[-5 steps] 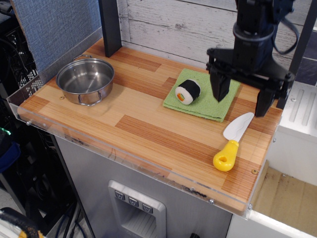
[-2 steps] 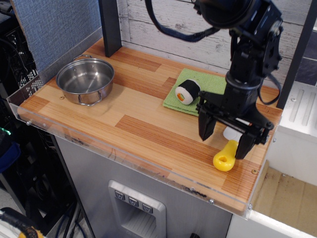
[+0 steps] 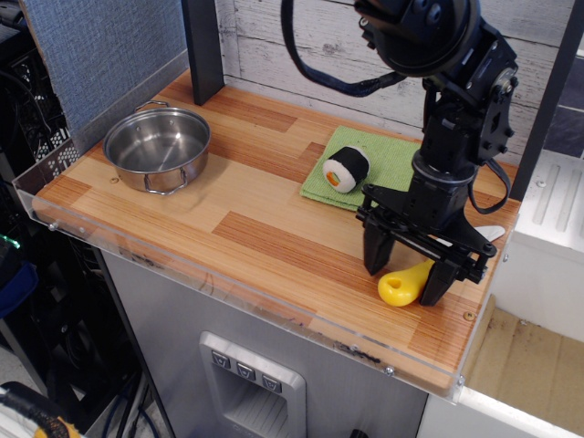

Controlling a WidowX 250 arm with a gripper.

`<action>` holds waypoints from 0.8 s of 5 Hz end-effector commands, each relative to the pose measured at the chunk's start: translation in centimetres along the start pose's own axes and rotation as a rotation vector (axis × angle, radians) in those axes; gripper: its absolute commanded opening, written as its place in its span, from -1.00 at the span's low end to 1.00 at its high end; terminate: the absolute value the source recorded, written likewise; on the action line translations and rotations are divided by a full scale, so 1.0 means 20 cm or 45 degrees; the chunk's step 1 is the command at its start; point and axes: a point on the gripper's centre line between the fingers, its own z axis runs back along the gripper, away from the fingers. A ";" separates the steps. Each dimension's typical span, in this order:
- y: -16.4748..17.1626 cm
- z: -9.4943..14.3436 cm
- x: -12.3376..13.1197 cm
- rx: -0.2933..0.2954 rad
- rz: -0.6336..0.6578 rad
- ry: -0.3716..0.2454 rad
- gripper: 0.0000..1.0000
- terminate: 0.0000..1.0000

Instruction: Put yellow knife between green cloth and silver pan

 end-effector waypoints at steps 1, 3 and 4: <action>0.01 0.08 0.03 0.008 -0.009 -0.028 -1.00 -1.00; 0.14 0.39 0.08 -0.135 -0.088 -0.164 -1.00 -1.00; 0.42 0.51 0.05 -0.143 0.013 -0.211 -1.00 -1.00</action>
